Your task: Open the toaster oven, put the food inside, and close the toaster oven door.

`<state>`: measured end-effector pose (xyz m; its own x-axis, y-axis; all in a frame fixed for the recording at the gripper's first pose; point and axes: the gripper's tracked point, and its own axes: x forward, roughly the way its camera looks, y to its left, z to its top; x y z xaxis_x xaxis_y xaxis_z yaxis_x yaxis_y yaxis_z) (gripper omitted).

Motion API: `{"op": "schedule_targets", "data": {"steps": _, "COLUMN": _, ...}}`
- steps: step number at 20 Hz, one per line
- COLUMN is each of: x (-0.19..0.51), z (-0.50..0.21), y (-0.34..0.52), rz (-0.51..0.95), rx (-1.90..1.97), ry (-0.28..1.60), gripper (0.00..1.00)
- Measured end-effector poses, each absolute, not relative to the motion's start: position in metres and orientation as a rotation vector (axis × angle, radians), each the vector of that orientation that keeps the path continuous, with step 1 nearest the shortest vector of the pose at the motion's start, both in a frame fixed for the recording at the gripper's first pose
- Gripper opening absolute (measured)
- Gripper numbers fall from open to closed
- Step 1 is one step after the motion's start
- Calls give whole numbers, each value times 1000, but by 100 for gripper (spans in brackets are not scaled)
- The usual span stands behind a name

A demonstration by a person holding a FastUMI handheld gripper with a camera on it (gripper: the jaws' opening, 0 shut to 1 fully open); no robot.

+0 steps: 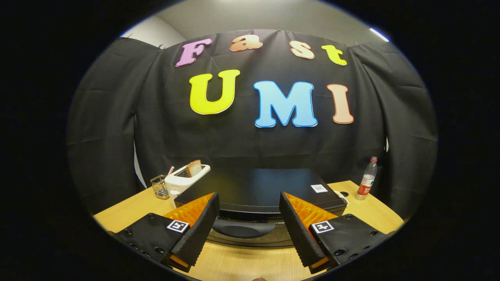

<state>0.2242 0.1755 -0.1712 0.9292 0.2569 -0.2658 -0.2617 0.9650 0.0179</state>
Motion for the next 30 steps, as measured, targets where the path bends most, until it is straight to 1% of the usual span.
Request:
{"op": "schedule_targets", "data": {"steps": 13, "x": 235, "z": -219, "y": 184, "rz": 197, "rx": -53, "ry": 324, "gripper": 98}}
{"op": "schedule_targets", "data": {"steps": 17, "x": 235, "z": -220, "y": 184, "rz": 179, "rx": -30, "ry": 307, "gripper": 98}}
{"op": "schedule_targets", "data": {"steps": 30, "x": 195, "z": -231, "y": 178, "rz": 220, "rx": -43, "ry": 350, "gripper": 98}}
